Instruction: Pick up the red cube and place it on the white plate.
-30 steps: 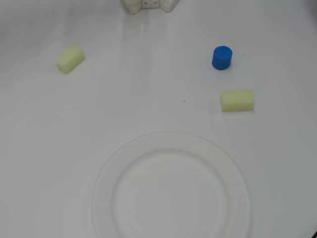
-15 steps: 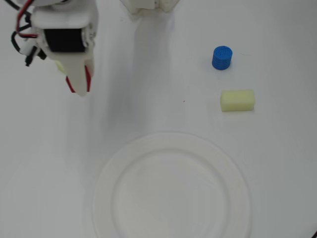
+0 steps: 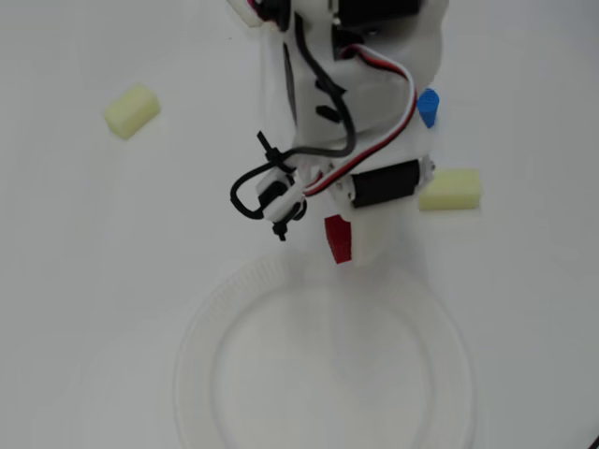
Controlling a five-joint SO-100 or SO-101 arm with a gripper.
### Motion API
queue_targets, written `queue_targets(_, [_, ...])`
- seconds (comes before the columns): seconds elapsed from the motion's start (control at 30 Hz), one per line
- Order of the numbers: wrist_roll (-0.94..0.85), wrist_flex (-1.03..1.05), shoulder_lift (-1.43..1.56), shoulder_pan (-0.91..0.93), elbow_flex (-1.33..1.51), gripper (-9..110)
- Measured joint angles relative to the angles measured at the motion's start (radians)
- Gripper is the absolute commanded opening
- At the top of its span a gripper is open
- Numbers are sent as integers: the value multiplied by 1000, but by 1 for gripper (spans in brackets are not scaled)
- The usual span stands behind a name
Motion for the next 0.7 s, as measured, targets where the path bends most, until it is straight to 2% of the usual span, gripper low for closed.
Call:
queue_targets(0.1, [8,0,-51,-20,-91,2])
queue_targets(0.23, [21,3,-60,-25,-121,16])
queue_targets(0.3, [35,3,-60,-17,-114,19])
queue_targets(0.7, [57,2,150,-5,150,23])
